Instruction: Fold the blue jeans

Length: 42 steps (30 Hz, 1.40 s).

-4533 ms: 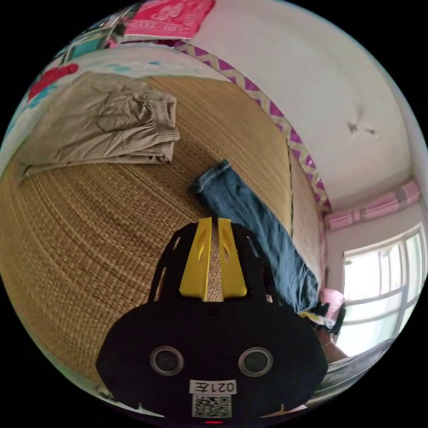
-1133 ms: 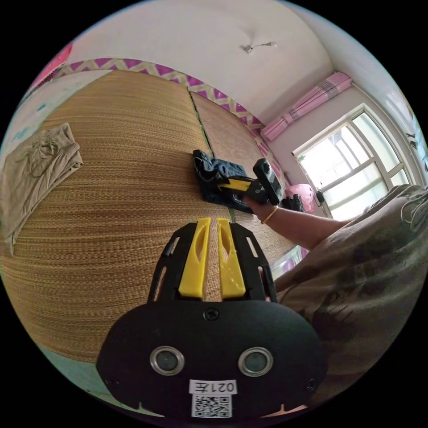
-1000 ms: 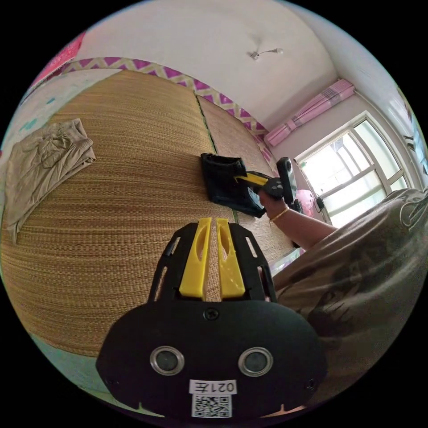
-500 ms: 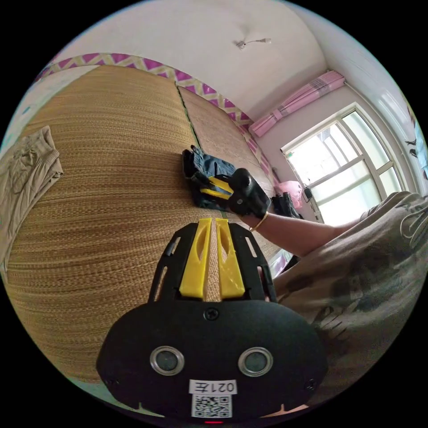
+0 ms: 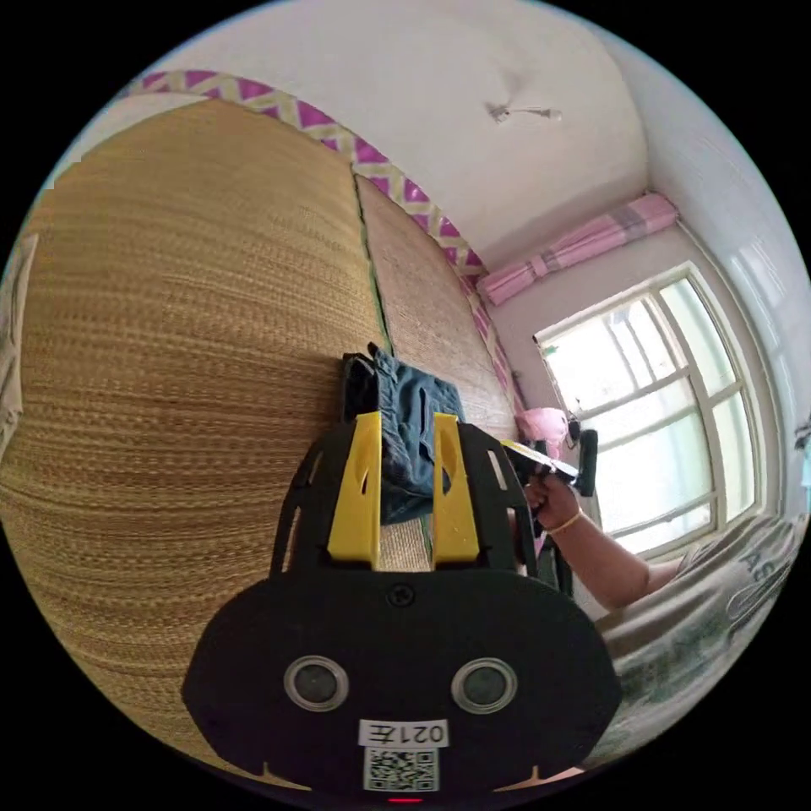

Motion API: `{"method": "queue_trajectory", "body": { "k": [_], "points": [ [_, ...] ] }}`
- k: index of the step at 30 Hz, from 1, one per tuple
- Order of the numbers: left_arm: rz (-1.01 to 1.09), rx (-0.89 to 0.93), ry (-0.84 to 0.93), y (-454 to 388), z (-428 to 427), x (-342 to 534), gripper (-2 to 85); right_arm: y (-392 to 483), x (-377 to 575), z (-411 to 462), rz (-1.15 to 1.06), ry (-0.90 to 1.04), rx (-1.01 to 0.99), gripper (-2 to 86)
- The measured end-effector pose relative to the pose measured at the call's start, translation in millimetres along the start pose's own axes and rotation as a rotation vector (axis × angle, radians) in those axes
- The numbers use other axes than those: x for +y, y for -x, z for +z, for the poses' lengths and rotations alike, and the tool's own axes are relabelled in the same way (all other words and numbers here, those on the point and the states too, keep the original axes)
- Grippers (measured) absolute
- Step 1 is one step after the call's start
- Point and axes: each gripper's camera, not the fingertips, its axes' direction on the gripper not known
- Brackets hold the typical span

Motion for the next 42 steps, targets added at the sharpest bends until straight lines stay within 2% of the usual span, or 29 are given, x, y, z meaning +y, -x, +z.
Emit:
{"method": "queue_trajectory", "body": {
  "k": [1, 3, 5, 6, 8, 11, 16, 19, 24, 30, 35, 42],
  "points": [
    [-0.081, 0.042, 0.011, 23, 9, -9, 10.8, -28, 1, 8, 0.047, 0.032, -0.079, 8.6],
    [-0.151, 0.129, 0.038, 50, 23, -19, 13.1, -137, 14, 51, 0.252, 0.125, -0.479, 10.2],
    [-0.175, 0.313, 0.161, 64, 52, -37, 16.6, -194, 28, 82, 0.348, 0.135, -0.727, 11.3],
    [-0.175, 0.323, 0.207, 62, 61, -42, 17.4, -220, 34, 99, 0.376, 0.152, -0.790, 11.8],
    [-0.128, 0.303, 0.358, 47, 93, -60, 18.5, -243, 39, 122, 0.356, 0.206, -0.781, 12.0],
    [-0.142, 0.303, 0.437, 32, 119, -88, 15.8, -272, 40, 149, 0.333, 0.220, -0.855, 10.8],
    [-0.144, 0.215, 0.498, 5, 125, -128, 8.3, -302, 43, 171, 0.265, 0.294, -0.780, 7.4],
    [-0.096, 0.153, 0.477, -36, 109, -146, 5.9, -318, 56, 156, 0.225, 0.255, -0.796, 6.1],
    [0.010, 0.174, 0.523, -133, 78, -156, 4.7, -317, 117, 68, 0.097, 0.187, -0.755, 5.7],
    [0.137, 0.292, 0.658, -276, 77, -144, 4.7, -360, 289, -34, 0.235, 0.042, -0.744, 5.7],
    [0.314, 0.302, 0.825, -424, 165, -147, 4.6, -416, 408, -106, 0.351, -0.084, -0.672, 5.7],
    [0.510, 0.315, 0.890, -643, 304, -167, 4.6, -541, 507, -231, 0.415, -0.344, -0.588, 5.8]
  ]
}}
